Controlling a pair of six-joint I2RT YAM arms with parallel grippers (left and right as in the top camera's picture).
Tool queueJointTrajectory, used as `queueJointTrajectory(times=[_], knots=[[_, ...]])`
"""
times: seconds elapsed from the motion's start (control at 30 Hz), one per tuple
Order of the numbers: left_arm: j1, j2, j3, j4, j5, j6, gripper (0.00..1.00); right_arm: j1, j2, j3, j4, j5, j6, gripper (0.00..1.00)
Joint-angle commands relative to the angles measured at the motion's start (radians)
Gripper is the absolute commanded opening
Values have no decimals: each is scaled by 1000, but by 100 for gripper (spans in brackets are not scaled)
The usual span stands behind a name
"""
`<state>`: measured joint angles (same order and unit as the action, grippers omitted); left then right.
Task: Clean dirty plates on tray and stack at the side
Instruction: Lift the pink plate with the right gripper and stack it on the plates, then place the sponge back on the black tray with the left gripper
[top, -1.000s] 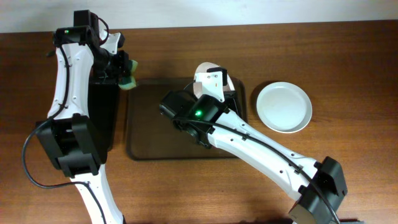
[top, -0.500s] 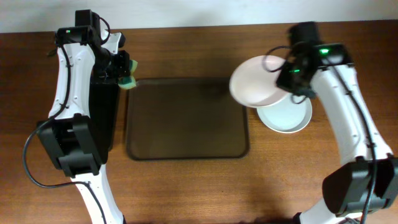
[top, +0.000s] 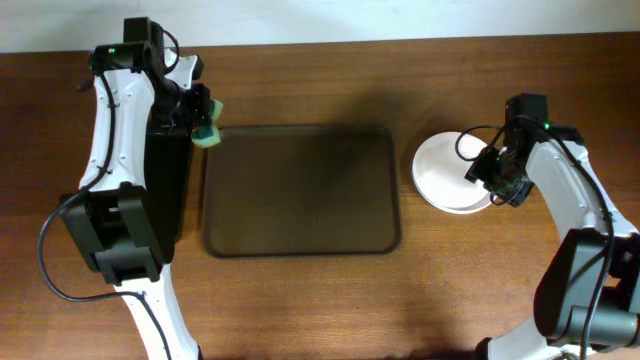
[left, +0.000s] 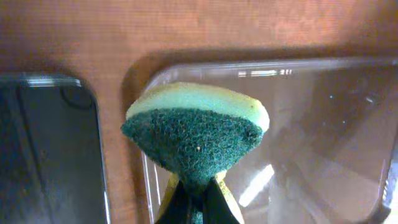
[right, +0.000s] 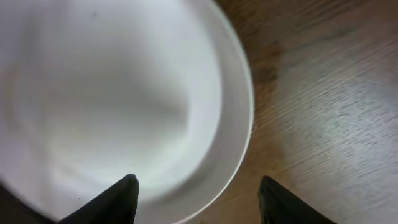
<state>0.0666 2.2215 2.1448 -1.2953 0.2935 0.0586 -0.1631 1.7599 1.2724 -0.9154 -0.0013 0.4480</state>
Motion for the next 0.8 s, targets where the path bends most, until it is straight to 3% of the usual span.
queueJointTrajectory(times=[0.0,0.13,0.2,0.4,0.5,0.53,0.57,0.6,0.63,0.7,0.77], knots=[[26,-95,27,-88,-97,-116,1,26,-111,113,-66,-108,-52,65],[97,-229,27,-253,-370,-204,1,134,-194,119,-74,-108,-53,72],[163,-229,-55,-262,-414,-204,1,197,-192,119,-72,-107,-75,72],[211,-229,-485,243,-415,-177,1,235,-192,119,-89,-100,-78,74],[211,-229,-651,447,-414,-177,9,235,-192,119,-104,-100,-78,74],[211,-229,-689,494,-414,-177,17,235,-192,119,-106,-100,-78,74],[211,-229,-706,518,-414,-178,36,235,-192,119,-106,-100,-78,74],[211,-229,-706,526,-409,-178,93,235,-192,119,-106,-100,-78,74],[211,-229,-706,537,-394,-178,99,235,-192,119,-105,-100,-78,74],[211,-242,-670,527,-360,-177,99,235,-193,119,-104,-100,-85,74],[196,-344,-523,422,-289,-177,99,235,-222,123,-102,-100,-74,76]])
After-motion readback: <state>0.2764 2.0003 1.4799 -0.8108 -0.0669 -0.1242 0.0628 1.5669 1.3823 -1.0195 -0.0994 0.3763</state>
